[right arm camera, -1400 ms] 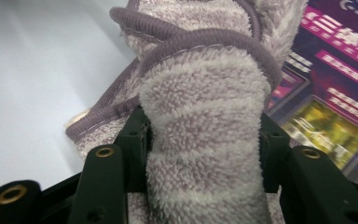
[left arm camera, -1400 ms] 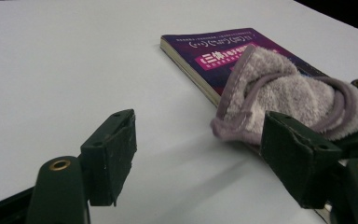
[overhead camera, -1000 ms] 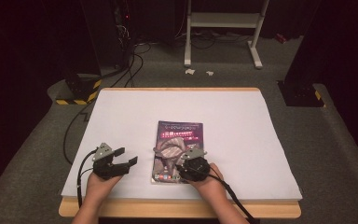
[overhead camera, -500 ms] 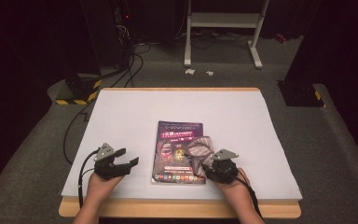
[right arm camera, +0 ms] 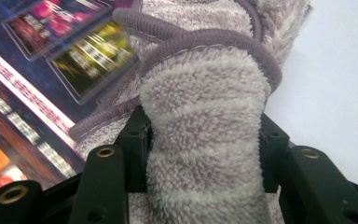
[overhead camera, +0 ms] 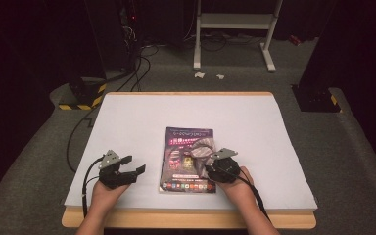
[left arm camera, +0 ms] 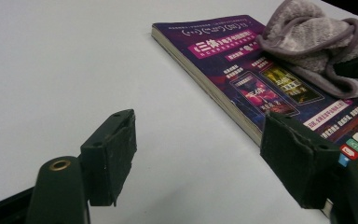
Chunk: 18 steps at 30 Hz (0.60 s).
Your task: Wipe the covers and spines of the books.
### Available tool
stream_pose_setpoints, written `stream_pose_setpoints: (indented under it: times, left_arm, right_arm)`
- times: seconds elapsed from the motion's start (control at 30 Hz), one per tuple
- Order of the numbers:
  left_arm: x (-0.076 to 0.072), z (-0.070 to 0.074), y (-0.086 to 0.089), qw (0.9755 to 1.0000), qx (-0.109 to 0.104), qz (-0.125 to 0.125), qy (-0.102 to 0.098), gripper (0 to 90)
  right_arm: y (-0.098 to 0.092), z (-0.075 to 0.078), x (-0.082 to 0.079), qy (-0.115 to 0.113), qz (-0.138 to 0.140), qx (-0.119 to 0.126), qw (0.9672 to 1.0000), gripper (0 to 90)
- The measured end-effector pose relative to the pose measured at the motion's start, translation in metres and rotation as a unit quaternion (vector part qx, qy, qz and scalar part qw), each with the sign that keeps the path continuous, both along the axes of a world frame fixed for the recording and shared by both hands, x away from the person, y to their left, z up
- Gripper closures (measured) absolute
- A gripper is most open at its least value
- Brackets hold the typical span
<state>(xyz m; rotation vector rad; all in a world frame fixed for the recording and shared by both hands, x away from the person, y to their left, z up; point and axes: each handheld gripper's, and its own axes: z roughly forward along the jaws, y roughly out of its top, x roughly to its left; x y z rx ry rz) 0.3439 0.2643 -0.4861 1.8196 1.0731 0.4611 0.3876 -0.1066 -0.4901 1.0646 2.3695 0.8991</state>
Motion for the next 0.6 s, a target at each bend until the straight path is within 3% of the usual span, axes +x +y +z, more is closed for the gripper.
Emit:
stream_pose_setpoints:
  times: [0.6]
  left_arm:
    - [0.001,0.0,0.002,1.0,-0.005,-0.002,0.002,27.2]
  right_arm:
    - [0.09,-0.001,0.017,0.003,0.062,0.004,0.998,50.9]
